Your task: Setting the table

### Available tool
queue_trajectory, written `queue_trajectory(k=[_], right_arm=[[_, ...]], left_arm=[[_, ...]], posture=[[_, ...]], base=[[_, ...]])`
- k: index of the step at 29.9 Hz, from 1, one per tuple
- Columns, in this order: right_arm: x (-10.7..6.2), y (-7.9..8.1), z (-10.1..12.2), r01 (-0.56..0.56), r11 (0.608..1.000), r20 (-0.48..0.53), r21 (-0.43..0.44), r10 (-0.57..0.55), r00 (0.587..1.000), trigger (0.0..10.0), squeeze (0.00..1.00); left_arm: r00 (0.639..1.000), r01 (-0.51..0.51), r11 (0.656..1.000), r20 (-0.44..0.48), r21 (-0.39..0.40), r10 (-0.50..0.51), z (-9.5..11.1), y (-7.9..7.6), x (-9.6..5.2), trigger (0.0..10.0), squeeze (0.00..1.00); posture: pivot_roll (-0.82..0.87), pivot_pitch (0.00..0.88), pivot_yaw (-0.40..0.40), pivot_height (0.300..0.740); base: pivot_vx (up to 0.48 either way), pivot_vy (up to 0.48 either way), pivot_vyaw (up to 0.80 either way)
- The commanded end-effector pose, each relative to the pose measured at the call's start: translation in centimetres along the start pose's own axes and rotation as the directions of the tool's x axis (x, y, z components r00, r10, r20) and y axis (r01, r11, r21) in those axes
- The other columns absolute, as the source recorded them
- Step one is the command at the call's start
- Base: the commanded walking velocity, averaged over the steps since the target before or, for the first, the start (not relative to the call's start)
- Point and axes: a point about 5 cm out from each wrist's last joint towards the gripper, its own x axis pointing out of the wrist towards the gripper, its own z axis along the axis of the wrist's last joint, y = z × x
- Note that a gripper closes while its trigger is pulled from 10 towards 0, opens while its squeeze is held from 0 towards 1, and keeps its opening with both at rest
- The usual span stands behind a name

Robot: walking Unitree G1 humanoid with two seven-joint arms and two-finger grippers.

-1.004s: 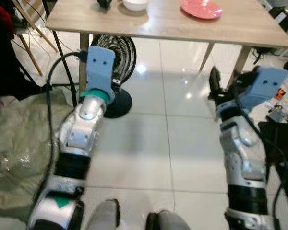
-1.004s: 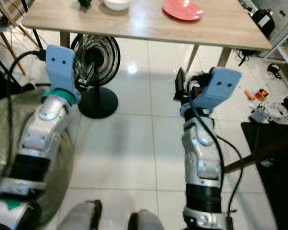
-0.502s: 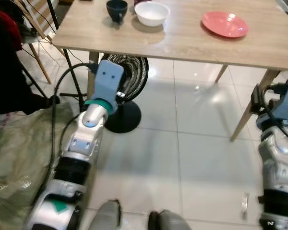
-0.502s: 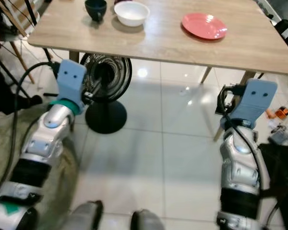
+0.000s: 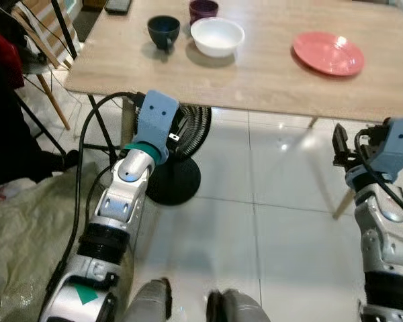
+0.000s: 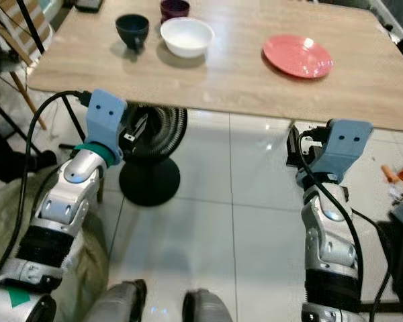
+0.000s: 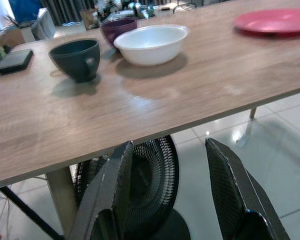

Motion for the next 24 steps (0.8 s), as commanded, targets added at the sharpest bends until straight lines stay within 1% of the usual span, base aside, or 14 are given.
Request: queue_trajectory(k=[1, 4, 5, 11, 24], right_arm=[[-0.36, -0.38, -0.42, -0.004, 1.000, -0.017, -0.001, 0.004, 1.000, 10.0, 0.00], [-0.36, -0.38, -0.42, -0.004, 1.000, -0.017, -0.001, 0.004, 1.000, 10.0, 0.00], [-0.32, -0.44, -0.46, -0.005, 1.000, -0.018, -0.004, 0.005, 1.000, 10.0, 0.00], [-0.22, -0.62, -0.41, 0.010, 1.000, -0.013, -0.003, -0.010, 1.000, 10.0, 0.00], [-0.13, -0.74, -0.37, 0.024, 1.000, -0.004, 0.004, -0.024, 1.000, 10.0, 0.00]], left_arm=[[1.000, 0.028, 1.000, 0.003, -0.007, -0.028, -0.19, -0.60, -0.18, 10.0, 0.00], [1.000, 0.028, 1.000, 0.003, -0.007, -0.028, -0.19, -0.60, -0.18, 10.0, 0.00], [0.999, 0.041, 0.999, 0.009, -0.009, -0.041, -0.15, -0.86, -0.17, 10.0, 0.00], [0.998, 0.054, 0.998, 0.018, -0.013, -0.054, -0.04, -1.21, -0.07, 10.0, 0.00], [0.998, 0.055, 0.998, 0.020, -0.014, -0.054, 0.09, -1.25, 0.06, 10.0, 0.00]], posture=[[0.09, 0.087, 0.005, 0.740], [0.09, 0.087, 0.005, 0.740], [0.09, 0.086, 0.004, 0.740], [0.09, 0.086, 0.004, 0.740], [0.09, 0.091, 0.006, 0.740]], base=[[0.465, 0.000, 0.00], [0.465, 0.000, 0.00], [0.465, 0.000, 0.00], [0.466, 0.000, 0.00], [0.466, 0.000, 0.00]])
